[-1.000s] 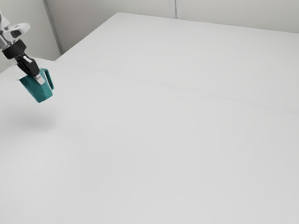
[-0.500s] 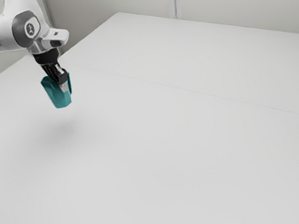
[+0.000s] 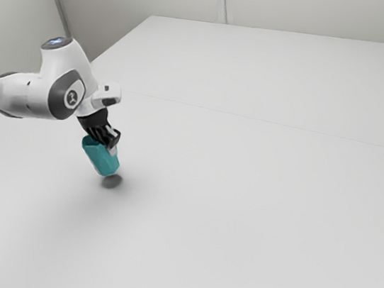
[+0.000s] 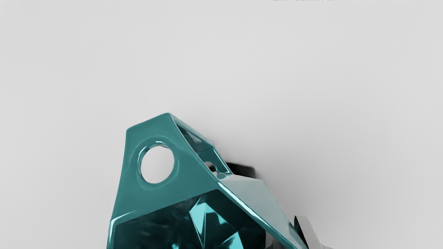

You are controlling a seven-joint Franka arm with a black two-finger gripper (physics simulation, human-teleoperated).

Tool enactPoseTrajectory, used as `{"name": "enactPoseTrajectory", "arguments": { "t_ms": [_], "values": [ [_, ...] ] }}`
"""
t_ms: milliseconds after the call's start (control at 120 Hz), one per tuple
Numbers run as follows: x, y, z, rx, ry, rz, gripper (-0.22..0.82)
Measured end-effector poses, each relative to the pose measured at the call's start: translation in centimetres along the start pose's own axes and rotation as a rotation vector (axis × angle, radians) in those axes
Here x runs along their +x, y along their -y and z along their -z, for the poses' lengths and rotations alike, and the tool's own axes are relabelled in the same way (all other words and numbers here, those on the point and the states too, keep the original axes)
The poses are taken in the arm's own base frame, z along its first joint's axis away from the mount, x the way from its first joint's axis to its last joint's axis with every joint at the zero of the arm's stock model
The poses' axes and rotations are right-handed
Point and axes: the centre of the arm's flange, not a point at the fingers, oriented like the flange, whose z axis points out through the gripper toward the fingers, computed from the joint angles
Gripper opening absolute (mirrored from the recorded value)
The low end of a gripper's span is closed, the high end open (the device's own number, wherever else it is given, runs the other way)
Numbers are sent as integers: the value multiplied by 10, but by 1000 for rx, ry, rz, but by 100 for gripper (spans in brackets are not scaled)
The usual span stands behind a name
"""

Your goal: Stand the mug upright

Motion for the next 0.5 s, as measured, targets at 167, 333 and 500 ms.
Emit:
{"name": "enactPoseTrajectory", "arguments": {
  "t_ms": [167,333,500],
  "values": [
    [-6,12,-21,10,-10,82,-18],
    [-4,7,-32,10,-14,117,-17],
    [3,-16,-35,6,-20,100,14]
  ]
}}
